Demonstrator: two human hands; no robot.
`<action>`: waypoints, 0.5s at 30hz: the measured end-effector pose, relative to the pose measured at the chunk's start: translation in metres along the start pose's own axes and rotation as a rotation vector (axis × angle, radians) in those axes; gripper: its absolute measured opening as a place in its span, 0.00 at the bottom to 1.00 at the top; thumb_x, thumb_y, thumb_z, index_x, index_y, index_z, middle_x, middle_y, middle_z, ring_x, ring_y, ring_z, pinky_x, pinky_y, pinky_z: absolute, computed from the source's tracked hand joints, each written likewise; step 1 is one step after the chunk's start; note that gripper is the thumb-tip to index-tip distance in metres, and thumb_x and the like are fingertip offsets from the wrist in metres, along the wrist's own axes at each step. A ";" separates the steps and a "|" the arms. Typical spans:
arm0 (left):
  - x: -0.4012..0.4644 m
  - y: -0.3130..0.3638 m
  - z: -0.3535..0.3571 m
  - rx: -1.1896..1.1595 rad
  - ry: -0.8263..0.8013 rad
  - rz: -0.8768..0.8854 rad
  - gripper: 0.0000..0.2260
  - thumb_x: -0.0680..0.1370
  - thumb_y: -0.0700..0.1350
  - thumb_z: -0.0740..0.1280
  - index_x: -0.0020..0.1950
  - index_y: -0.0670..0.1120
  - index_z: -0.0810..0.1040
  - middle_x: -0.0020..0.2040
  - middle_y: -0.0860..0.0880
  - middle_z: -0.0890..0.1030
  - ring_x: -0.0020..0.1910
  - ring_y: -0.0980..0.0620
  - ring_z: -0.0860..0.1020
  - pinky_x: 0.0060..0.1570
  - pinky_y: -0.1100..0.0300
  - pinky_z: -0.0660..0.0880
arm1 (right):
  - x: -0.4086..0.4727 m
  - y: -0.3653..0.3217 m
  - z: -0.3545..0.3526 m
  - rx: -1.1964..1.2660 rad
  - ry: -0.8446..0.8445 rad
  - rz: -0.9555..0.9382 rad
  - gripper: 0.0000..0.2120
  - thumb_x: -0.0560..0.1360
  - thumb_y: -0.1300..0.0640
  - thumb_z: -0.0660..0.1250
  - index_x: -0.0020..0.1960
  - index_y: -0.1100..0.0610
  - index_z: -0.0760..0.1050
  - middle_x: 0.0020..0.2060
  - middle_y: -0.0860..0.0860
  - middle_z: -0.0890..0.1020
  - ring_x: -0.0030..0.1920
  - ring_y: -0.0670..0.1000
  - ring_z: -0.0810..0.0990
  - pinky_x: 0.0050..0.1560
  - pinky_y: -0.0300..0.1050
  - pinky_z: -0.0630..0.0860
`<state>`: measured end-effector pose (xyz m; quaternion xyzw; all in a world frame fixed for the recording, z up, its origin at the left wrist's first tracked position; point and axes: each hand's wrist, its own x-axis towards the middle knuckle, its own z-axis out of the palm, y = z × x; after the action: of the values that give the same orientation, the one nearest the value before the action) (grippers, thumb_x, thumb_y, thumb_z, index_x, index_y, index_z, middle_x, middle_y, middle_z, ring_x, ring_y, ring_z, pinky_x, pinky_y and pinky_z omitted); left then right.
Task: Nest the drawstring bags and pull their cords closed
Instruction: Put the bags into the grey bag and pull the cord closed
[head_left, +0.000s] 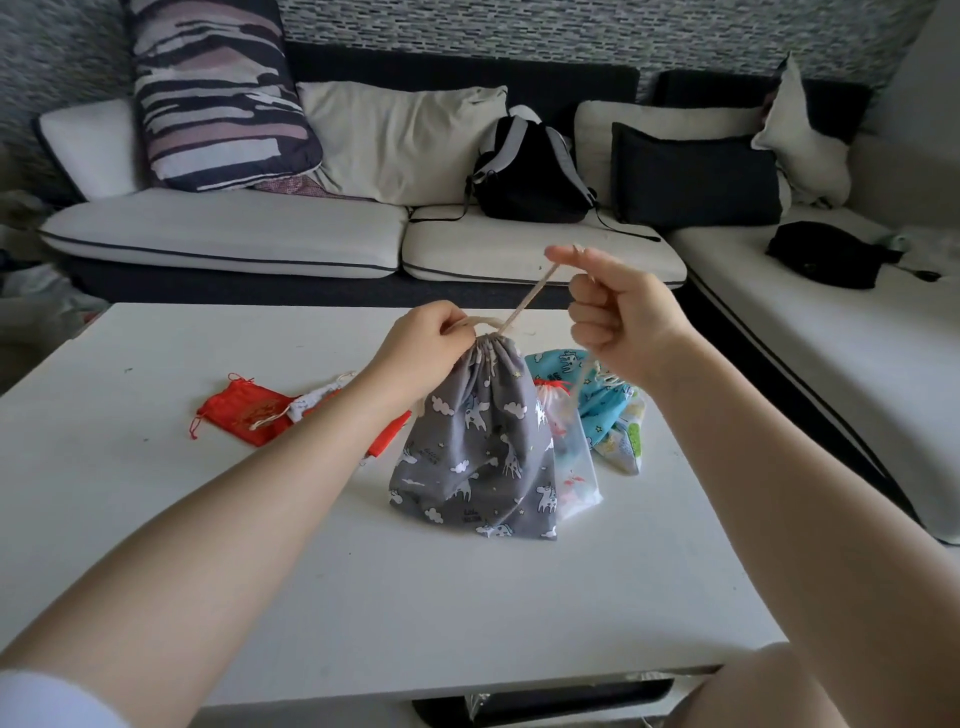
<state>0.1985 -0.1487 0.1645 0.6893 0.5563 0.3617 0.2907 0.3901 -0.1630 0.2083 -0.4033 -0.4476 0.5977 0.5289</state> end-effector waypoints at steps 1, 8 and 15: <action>0.000 -0.002 0.000 -0.017 0.008 -0.022 0.06 0.77 0.43 0.61 0.43 0.44 0.75 0.32 0.51 0.74 0.31 0.52 0.71 0.34 0.58 0.66 | 0.000 -0.001 -0.003 -0.240 0.087 -0.046 0.09 0.78 0.58 0.59 0.44 0.56 0.77 0.24 0.45 0.61 0.23 0.44 0.57 0.22 0.36 0.55; -0.003 -0.009 0.003 -0.569 -0.033 -0.201 0.11 0.80 0.40 0.59 0.38 0.45 0.73 0.34 0.49 0.72 0.21 0.59 0.66 0.20 0.69 0.60 | 0.004 0.010 -0.019 -0.095 0.287 0.093 0.13 0.76 0.61 0.55 0.34 0.56 0.70 0.32 0.50 0.76 0.29 0.47 0.67 0.24 0.34 0.62; -0.004 -0.003 0.004 -0.543 -0.029 -0.194 0.09 0.78 0.46 0.64 0.39 0.46 0.76 0.34 0.49 0.73 0.24 0.56 0.64 0.23 0.67 0.59 | 0.004 0.021 0.005 -0.018 0.023 0.041 0.13 0.80 0.59 0.53 0.40 0.53 0.72 0.40 0.49 0.81 0.26 0.44 0.69 0.22 0.33 0.56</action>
<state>0.1991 -0.1518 0.1592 0.5348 0.4982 0.4581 0.5058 0.3796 -0.1604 0.1891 -0.4239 -0.4386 0.5997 0.5180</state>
